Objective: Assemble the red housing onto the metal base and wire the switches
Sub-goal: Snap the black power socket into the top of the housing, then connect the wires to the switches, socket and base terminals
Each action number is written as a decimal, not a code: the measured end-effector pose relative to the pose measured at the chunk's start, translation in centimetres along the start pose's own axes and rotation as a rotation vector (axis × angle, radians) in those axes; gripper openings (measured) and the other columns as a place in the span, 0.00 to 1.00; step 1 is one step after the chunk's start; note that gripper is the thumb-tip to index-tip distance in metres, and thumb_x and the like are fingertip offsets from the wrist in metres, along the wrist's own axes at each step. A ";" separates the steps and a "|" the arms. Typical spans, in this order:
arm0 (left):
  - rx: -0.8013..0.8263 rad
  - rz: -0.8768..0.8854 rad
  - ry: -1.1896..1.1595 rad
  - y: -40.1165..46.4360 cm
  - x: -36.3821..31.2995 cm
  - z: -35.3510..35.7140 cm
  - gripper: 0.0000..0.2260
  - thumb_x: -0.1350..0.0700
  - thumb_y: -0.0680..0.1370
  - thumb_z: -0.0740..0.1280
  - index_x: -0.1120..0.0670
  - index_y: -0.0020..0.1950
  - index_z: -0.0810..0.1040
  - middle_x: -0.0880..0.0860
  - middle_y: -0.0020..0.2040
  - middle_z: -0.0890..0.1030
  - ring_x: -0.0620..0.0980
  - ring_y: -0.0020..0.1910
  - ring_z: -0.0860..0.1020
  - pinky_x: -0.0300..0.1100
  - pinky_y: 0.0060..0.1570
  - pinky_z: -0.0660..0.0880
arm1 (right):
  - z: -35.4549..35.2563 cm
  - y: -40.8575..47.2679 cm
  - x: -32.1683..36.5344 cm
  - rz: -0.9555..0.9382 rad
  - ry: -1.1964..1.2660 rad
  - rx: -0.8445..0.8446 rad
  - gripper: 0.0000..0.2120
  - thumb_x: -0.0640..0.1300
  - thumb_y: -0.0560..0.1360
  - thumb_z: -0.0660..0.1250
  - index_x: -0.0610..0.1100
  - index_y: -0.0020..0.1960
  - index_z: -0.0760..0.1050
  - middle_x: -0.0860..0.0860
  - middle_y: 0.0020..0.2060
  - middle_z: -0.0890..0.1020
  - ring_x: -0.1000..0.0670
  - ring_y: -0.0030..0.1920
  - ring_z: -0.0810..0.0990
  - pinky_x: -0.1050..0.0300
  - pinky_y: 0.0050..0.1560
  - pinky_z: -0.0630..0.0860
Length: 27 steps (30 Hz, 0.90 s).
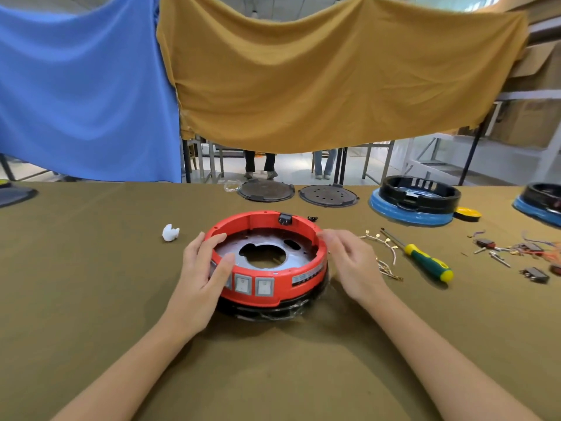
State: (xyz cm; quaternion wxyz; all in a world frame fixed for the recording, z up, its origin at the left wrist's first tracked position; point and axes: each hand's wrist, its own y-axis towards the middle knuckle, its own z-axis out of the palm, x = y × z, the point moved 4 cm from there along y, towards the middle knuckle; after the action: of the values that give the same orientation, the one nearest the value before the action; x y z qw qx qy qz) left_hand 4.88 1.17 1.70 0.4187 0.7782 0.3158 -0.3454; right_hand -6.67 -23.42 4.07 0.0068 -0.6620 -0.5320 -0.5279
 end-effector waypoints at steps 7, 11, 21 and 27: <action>-0.073 0.085 0.121 0.0 0.2 0.4 0.20 0.37 0.80 0.52 0.41 0.69 0.70 0.46 0.73 0.62 0.31 0.74 0.54 0.30 0.70 0.51 | -5.6 3.8 -5.9 0.427 -0.280 0.010 0.17 0.47 0.78 0.64 0.48 0.66 0.75 0.48 0.62 0.77 0.45 0.67 0.72 0.45 0.67 0.70; -0.160 0.195 0.307 -0.5 -1.2 0.4 0.24 0.40 0.80 0.49 0.48 0.69 0.73 0.47 0.70 0.66 0.43 0.75 0.60 0.45 0.72 0.55 | -4.9 3.5 -7.6 0.347 -0.615 0.324 0.22 0.58 0.75 0.70 0.49 0.65 0.77 0.49 0.61 0.80 0.47 0.60 0.77 0.49 0.61 0.76; 0.138 0.663 0.929 -1.3 -11.5 11.2 0.17 0.45 0.80 0.57 0.52 0.62 0.76 0.53 0.56 0.77 0.54 0.49 0.78 0.50 0.48 0.71 | -5.3 3.7 -7.8 0.215 -0.361 0.125 0.02 0.47 0.78 0.68 0.51 0.48 0.80 0.62 0.38 0.78 0.62 0.42 0.76 0.66 0.40 0.69; 0.195 0.489 1.275 2.5 -10.8 15.7 0.19 0.56 0.83 0.56 0.62 0.72 0.64 0.65 0.70 0.67 0.60 0.54 0.76 0.51 0.51 0.72 | -5.1 3.2 -7.0 0.205 -0.202 0.094 0.04 0.48 0.78 0.69 0.51 0.50 0.82 0.58 0.41 0.83 0.58 0.44 0.80 0.63 0.44 0.75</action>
State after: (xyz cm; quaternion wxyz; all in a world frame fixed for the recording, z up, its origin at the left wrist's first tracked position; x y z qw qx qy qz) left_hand -3.58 -15.74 5.03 0.1454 0.9124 0.2832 0.2574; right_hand -7.08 -32.62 3.16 0.0382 -0.7617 -0.4836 -0.4296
